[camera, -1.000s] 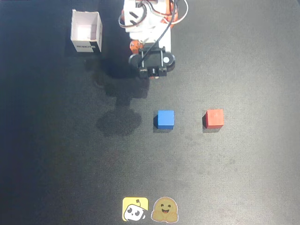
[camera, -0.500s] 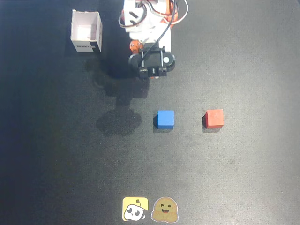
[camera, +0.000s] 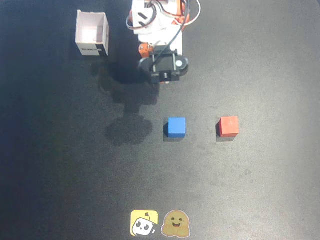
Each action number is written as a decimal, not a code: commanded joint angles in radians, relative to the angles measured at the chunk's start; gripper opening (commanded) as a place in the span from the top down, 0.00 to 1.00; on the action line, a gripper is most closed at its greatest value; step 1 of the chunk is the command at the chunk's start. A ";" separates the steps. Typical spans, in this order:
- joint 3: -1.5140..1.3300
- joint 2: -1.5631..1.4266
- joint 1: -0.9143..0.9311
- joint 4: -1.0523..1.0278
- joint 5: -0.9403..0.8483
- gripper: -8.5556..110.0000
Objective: Put the red cube on top of the blue cube.
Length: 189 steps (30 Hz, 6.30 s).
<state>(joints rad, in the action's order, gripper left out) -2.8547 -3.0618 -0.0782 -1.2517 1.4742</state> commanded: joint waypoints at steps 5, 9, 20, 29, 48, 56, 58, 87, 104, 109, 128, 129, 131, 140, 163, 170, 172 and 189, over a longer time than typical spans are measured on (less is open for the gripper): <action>0.288 0.348 -0.037 0.034 -0.009 0.92; 0.428 0.491 -0.067 0.029 0.000 0.90; 0.672 0.801 -0.278 0.104 0.190 0.77; 0.765 1.000 -0.399 0.224 0.298 0.74; 0.807 1.316 -0.588 0.446 0.503 0.72; 0.787 1.384 -0.598 0.502 0.522 0.72; 0.779 1.407 -0.595 0.523 0.523 0.72; 0.646 1.404 -0.538 0.597 0.569 0.88; 0.749 1.157 -0.453 0.339 0.465 0.88; 0.761 1.134 -0.436 0.325 0.453 0.88; 0.804 1.029 -0.328 0.219 0.377 0.88; 0.801 1.020 -0.319 0.215 0.368 0.88; 0.798 1.005 -0.301 0.201 0.354 0.88; 0.787 0.963 -0.221 0.149 0.331 0.88; 0.600 0.960 -0.133 0.253 0.307 0.88; 0.572 0.980 -0.138 0.279 0.304 0.88; 0.572 0.996 -0.141 0.285 0.304 0.88; 0.543 1.140 -0.163 0.371 0.290 0.88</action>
<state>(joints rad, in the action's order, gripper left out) -2.3163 -1.9205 -0.2316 -0.9050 1.7717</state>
